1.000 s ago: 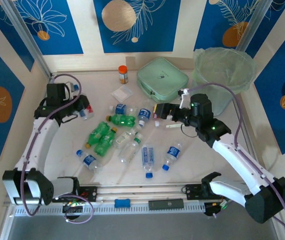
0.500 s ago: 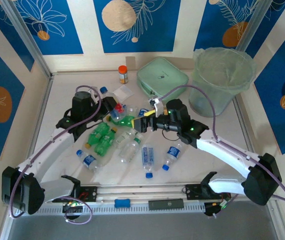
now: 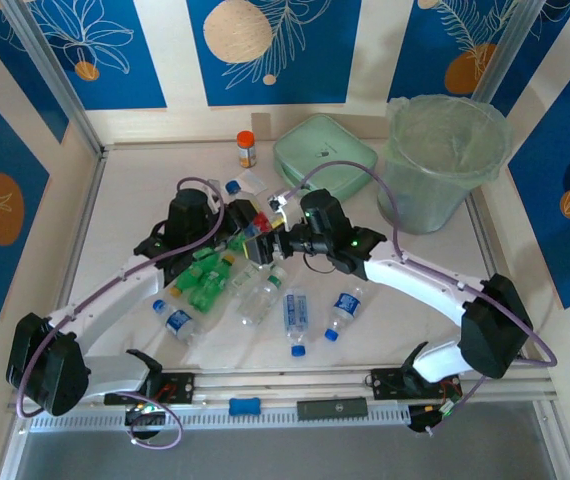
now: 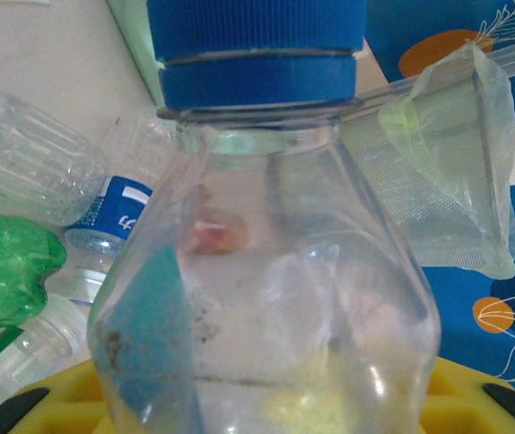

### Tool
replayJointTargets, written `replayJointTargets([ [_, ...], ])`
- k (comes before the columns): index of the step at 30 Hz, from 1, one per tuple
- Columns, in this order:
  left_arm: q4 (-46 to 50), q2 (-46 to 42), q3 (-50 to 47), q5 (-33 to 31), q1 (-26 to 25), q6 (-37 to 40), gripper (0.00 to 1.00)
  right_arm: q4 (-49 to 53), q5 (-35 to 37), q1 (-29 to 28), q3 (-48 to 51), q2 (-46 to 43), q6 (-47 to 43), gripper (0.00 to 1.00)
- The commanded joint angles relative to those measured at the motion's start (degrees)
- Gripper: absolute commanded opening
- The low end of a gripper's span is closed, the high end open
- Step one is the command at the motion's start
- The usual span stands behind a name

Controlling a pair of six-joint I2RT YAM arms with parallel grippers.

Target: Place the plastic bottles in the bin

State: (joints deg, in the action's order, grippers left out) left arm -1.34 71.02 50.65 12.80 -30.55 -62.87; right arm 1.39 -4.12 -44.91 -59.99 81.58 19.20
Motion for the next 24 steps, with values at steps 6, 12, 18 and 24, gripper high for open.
replayJointTargets([
  [6, -2.4, -0.5, -0.4, -0.5, -1.5, -1.0, 0.34, 2.2, 3.1, -0.4, -3.5, 3.4, -2.0, 0.88],
  [12, -2.6, -1.0, -1.0, -0.4, -1.7, -1.2, 0.34, 2.7, 3.5, -0.4, -4.3, 4.5, -2.4, 0.66],
  [18, -1.8, -1.9, -0.7, -0.5, -1.8, -0.5, 0.73, 3.0, 4.1, -0.2, -4.0, 4.1, -2.6, 0.53],
  [24, 10.2, -5.7, 5.0, -7.5, -0.8, 9.4, 0.99, 4.1, 4.6, 2.2, -2.2, 1.8, -1.7, 0.52],
])
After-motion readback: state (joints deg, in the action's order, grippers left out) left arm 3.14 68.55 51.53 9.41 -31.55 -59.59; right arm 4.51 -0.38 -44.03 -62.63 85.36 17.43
